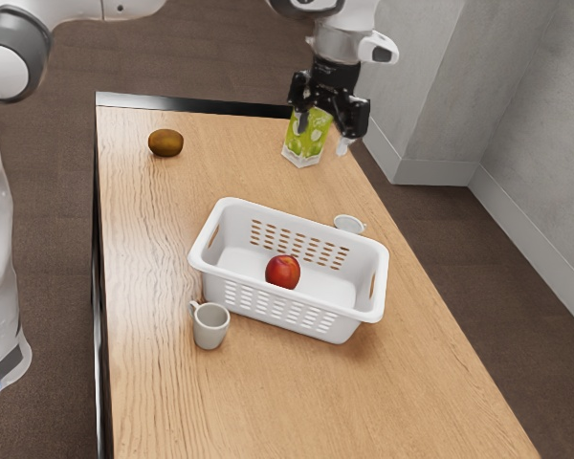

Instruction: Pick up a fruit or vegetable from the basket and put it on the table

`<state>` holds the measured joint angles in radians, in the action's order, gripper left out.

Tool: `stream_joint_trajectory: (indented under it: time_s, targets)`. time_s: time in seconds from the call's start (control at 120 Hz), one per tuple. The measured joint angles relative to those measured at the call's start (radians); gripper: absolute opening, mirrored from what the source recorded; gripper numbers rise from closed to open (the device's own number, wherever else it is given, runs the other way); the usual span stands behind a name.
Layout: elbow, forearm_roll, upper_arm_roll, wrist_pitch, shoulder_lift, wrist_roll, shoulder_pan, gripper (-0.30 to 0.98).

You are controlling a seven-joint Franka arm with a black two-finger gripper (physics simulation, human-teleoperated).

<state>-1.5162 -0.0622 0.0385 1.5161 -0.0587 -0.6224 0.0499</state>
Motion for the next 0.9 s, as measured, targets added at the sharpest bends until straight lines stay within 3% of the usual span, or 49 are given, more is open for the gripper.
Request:
stream_joint_trajectory:
  time_s: [0.225,0.475,0.6,0.767,0.9]
  targets:
    - [0.005,-0.034,0.006,-0.02,-0.002,-0.546,0.011,0.69]
    - [0.015,-0.109,0.064,-0.019,0.018,-0.945,0.015,0.69]
    - [-0.211,-0.135,0.076,0.029,-0.158,-1.045,-0.051,0.69]
    - [-0.393,-0.148,0.078,0.114,-0.251,-1.059,-0.063,0.69]
    - [-0.435,-0.145,0.079,0.167,-0.262,-1.012,-0.064,0.69]
